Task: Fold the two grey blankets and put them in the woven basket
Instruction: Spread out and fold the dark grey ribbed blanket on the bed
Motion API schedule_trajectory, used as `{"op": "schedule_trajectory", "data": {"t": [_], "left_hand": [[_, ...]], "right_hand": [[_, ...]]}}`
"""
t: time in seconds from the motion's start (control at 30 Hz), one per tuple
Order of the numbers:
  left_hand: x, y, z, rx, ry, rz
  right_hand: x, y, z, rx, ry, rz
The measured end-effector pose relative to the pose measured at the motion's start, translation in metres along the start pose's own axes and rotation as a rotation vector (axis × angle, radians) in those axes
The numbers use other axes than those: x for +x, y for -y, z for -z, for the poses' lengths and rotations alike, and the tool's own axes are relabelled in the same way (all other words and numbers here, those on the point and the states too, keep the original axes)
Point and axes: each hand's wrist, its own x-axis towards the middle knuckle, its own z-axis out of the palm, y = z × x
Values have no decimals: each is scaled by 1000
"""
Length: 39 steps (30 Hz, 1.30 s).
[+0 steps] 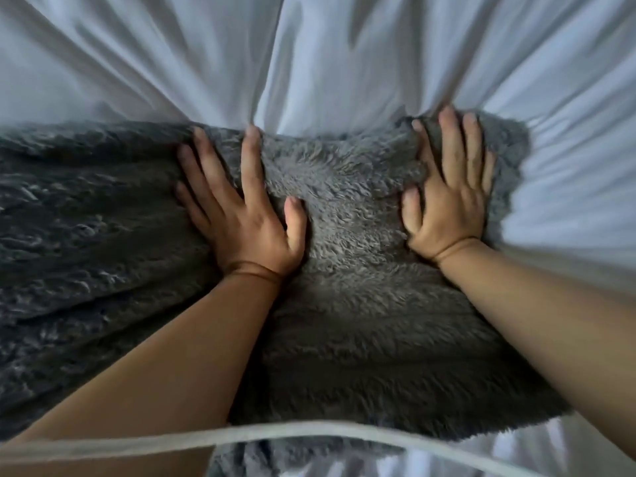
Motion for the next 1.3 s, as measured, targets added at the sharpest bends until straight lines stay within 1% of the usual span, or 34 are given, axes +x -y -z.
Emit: {"op": "schedule_trajectory", "data": {"t": [0.2,0.4,0.5,0.6,0.63,0.7,0.77,0.8,0.87,0.9,0.93,1.0,1.07,1.2,1.3], "left_hand": [[-1,-2,0,-1,-3,-18],[0,-3,14,-3,-13,-23],[-2,-7,40,31,97,25],[-2,-12,75,14,285,74],[-4,-13,90,15,355,79],[-12,-14,120,32,484,70],[-31,-16,149,44,593,41],[-45,-16,161,38,644,36],[-73,-15,178,15,755,42],[-87,-14,183,17,806,43],[-99,-13,186,34,841,44],[-119,-9,189,78,852,50],[-131,-6,192,95,848,62],[-132,-5,199,92,893,80],[-120,-6,208,39,930,102]], "right_hand": [[-1,-4,-5,-6,-59,39],[-2,-4,8,8,-12,19],[-5,2,33,20,83,2],[-13,5,67,82,172,-48],[-21,4,81,125,167,-97],[-47,0,107,196,71,-249],[-83,-10,124,286,-15,-512],[-104,-15,128,401,0,-684],[-143,-20,131,757,174,-1053],[-159,-21,130,916,291,-1162],[-171,-24,127,1031,382,-1198],[-183,-28,121,1166,464,-1188],[-180,-28,120,1223,496,-1146],[-163,-30,129,1200,636,-1059],[-152,-32,139,1170,695,-1014]]}}
